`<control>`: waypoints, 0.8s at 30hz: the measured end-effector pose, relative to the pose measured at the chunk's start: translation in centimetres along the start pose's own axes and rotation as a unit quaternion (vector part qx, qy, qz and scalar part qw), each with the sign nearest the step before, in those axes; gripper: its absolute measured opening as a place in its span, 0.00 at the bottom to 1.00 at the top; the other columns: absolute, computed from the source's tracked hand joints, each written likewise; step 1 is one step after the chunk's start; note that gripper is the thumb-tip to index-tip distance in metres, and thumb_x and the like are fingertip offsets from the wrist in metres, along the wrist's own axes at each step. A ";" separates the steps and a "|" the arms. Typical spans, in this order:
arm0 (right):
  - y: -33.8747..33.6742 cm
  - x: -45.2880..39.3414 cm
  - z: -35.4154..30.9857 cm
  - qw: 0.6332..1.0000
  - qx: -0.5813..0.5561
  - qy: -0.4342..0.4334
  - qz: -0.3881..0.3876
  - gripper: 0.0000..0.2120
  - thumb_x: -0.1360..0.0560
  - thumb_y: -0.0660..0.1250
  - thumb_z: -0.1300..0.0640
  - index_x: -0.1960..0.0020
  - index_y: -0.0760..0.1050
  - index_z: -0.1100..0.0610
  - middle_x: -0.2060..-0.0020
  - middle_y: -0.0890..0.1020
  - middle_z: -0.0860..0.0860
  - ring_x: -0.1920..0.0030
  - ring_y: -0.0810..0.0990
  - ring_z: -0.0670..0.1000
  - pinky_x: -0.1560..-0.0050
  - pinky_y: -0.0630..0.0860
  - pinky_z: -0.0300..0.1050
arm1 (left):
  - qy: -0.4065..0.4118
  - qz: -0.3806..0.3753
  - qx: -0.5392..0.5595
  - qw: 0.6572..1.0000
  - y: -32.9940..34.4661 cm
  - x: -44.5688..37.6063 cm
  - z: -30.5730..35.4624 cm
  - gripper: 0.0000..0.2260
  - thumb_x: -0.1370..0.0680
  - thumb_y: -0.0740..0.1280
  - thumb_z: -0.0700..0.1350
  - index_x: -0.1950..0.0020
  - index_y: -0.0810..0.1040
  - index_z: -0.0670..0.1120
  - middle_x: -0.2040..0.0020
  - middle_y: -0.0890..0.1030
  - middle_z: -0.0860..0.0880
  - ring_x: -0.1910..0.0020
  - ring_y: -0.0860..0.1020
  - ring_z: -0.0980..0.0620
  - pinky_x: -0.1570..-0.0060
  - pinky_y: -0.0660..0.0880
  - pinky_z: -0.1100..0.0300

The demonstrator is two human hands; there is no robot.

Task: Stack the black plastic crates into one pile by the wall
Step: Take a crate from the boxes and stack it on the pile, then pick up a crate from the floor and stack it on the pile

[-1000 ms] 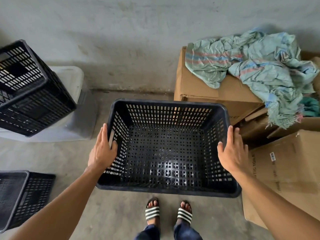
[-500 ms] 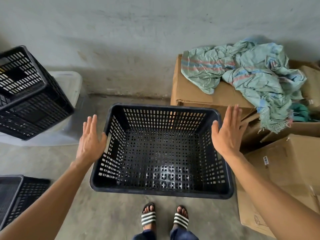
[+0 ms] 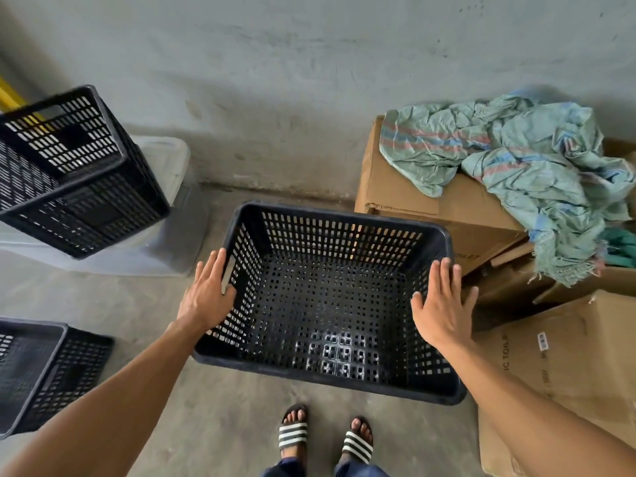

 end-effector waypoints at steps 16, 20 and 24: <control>0.0 8.3 -31.3 0.931 -0.068 -0.356 -0.036 0.32 0.17 0.52 0.46 0.19 0.42 0.51 0.19 0.42 0.55 0.20 0.41 0.55 0.23 0.42 0.63 | -0.290 0.202 0.073 0.933 -8.4 17.1 -16.7 0.31 0.20 0.59 0.51 0.19 0.51 0.48 0.18 0.52 0.45 0.20 0.50 0.40 0.25 0.56 0.42; 0.5 14.1 -40.2 0.902 -0.086 -0.421 -0.044 0.32 0.18 0.55 0.47 0.19 0.44 0.51 0.19 0.44 0.55 0.20 0.41 0.54 0.24 0.43 0.63 | -0.338 0.231 0.096 0.907 -10.6 22.2 -23.8 0.31 0.20 0.59 0.50 0.19 0.52 0.48 0.18 0.54 0.43 0.20 0.52 0.38 0.25 0.56 0.42; 2.8 20.4 -48.9 0.870 -0.069 -0.483 -0.066 0.33 0.18 0.55 0.47 0.19 0.44 0.51 0.19 0.43 0.55 0.20 0.41 0.54 0.24 0.44 0.63 | -0.377 0.248 0.115 0.885 -12.6 27.0 -31.5 0.31 0.19 0.59 0.51 0.19 0.52 0.48 0.18 0.54 0.42 0.20 0.52 0.38 0.24 0.55 0.42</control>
Point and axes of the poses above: each hand's wrist, its own x-axis away from the middle knuckle, its own y-axis out of the palm, z = x × y, the point moved 7 cm from there along -x, towards the middle knuckle
